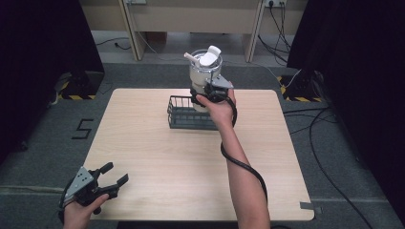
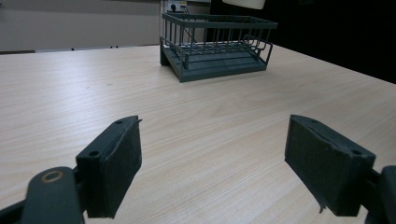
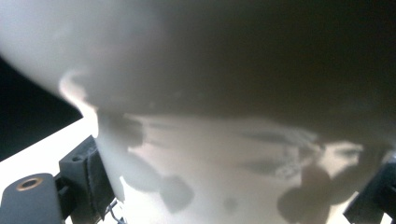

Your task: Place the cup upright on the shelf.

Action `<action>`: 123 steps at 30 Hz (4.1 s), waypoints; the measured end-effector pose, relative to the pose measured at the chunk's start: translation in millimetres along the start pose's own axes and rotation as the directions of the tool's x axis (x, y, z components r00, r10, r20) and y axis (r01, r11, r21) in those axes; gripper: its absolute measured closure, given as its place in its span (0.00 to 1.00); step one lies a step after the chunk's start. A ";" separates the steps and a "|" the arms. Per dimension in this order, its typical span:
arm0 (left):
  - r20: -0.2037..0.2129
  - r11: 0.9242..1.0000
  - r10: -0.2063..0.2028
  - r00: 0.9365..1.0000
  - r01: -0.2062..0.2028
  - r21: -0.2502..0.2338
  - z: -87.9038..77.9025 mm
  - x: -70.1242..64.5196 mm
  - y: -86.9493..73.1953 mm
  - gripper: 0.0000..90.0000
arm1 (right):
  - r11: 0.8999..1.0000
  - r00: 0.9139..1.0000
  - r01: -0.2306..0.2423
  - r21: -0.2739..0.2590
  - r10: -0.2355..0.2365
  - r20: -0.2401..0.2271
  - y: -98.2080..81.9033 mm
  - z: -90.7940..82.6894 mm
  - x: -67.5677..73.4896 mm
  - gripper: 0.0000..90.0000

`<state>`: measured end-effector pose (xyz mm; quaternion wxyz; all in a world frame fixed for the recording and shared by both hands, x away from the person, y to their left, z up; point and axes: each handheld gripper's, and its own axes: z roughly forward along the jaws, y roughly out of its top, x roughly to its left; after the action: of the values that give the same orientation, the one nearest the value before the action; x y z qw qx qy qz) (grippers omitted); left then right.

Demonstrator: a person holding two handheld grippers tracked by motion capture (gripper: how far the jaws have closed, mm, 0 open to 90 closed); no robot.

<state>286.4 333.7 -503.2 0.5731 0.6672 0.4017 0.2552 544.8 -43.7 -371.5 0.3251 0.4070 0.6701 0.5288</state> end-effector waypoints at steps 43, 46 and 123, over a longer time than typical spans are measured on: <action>0.000 1.000 -0.006 1.000 0.006 -0.006 -0.8 1.9 0.1 0.20 | 0.998 0.999 -0.032 0.059 0.032 0.007 -19.2 41.7 1.2 0.13; 0.001 1.000 -0.005 1.000 0.005 -0.006 -1.0 1.8 0.1 0.20 | 0.997 0.999 -0.034 0.065 0.034 0.010 -21.3 43.3 1.2 0.13; 0.018 1.000 0.003 1.000 -0.003 -0.005 0.6 -1.3 0.4 0.20 | 0.996 0.998 -0.049 0.069 0.046 0.040 -66.4 53.0 9.4 0.08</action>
<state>286.3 332.3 -502.7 0.5781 0.6685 0.3949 0.2509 573.0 -19.1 -448.3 0.3108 0.4441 0.6718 0.5048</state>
